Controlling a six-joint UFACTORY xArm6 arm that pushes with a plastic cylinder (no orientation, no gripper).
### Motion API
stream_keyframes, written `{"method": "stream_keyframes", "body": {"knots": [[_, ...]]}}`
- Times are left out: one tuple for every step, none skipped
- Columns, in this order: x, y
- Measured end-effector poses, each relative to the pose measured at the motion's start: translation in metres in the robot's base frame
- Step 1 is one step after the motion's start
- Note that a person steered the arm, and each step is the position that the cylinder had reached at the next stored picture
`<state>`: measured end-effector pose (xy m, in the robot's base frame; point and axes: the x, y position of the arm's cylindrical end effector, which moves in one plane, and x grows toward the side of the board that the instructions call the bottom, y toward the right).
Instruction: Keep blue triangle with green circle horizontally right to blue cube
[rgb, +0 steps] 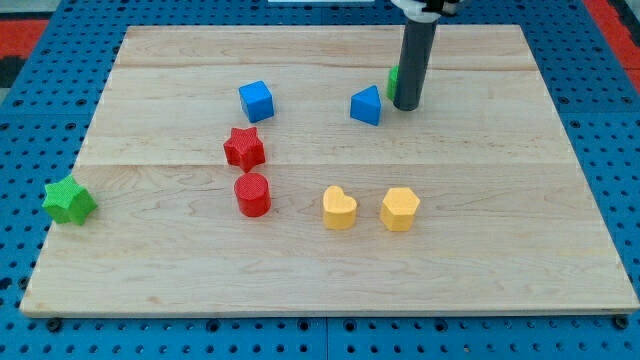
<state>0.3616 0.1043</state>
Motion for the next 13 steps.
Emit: {"method": "stream_keyframes", "body": {"knots": [[0.020, 0.011], [0.003, -0.005], [-0.012, 0.000], [-0.016, -0.054], [-0.011, -0.061], [0.014, -0.024], [0.012, -0.046], [0.006, -0.081], [0.006, -0.080], [0.007, -0.008], [0.052, -0.004], [0.047, -0.051], [0.026, -0.106]]}}
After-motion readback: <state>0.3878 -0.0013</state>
